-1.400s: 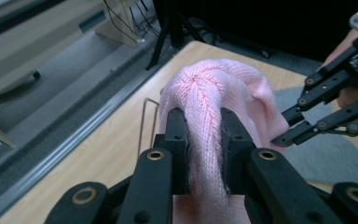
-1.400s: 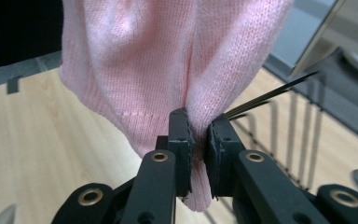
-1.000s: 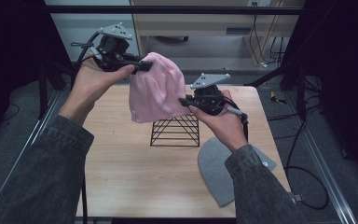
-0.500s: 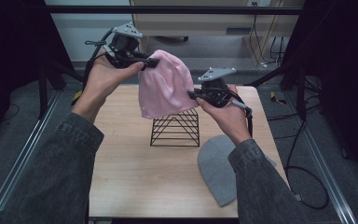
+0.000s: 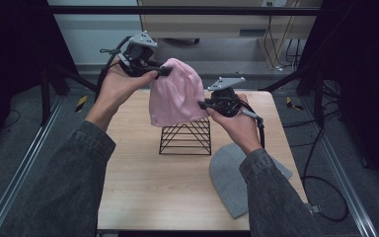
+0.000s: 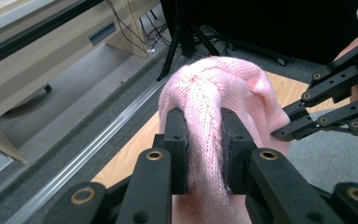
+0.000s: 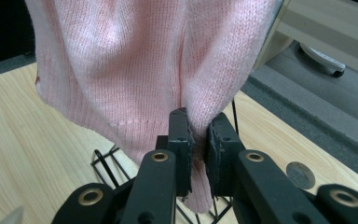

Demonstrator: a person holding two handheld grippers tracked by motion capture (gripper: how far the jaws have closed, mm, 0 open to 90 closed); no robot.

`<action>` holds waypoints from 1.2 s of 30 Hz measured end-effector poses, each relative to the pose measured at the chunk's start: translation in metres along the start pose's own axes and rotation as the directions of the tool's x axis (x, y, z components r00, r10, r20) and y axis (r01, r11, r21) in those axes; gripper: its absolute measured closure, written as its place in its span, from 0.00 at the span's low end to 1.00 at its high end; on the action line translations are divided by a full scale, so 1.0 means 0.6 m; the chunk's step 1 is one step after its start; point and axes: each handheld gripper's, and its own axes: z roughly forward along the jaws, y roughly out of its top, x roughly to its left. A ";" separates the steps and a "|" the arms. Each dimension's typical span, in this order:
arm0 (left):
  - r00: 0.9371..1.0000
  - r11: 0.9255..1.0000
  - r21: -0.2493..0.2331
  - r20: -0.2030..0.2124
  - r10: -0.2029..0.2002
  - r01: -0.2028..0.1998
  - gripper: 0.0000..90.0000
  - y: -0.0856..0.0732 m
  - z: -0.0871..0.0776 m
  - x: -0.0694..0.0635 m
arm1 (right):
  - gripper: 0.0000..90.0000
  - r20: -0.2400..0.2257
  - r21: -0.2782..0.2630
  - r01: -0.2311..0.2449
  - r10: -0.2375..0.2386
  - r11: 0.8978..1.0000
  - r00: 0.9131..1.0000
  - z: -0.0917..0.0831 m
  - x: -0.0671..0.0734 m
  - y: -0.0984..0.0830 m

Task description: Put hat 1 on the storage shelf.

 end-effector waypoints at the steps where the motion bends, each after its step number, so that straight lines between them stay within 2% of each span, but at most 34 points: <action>1: 1.000 1.000 0.000 -0.003 0.001 -0.001 0.84 -0.003 0.001 0.000 | 0.91 -0.002 0.002 -0.001 0.001 1.000 1.000 0.001 0.000 -0.002; 10: 1.000 1.000 0.002 0.010 -0.003 0.003 0.84 -0.023 0.015 -0.004 | 0.91 0.005 0.034 0.017 -0.018 0.999 1.000 0.012 0.004 -0.020; 24: 0.999 1.000 0.019 0.034 -0.002 0.002 0.83 -0.043 0.036 -0.023 | 0.92 -0.010 0.056 0.001 -0.001 0.998 1.000 0.017 0.004 -0.055; 36: 0.999 1.000 0.014 0.043 -0.006 0.005 0.83 -0.058 0.046 -0.035 | 0.92 -0.010 0.066 -0.016 0.017 0.998 1.000 0.017 0.002 -0.081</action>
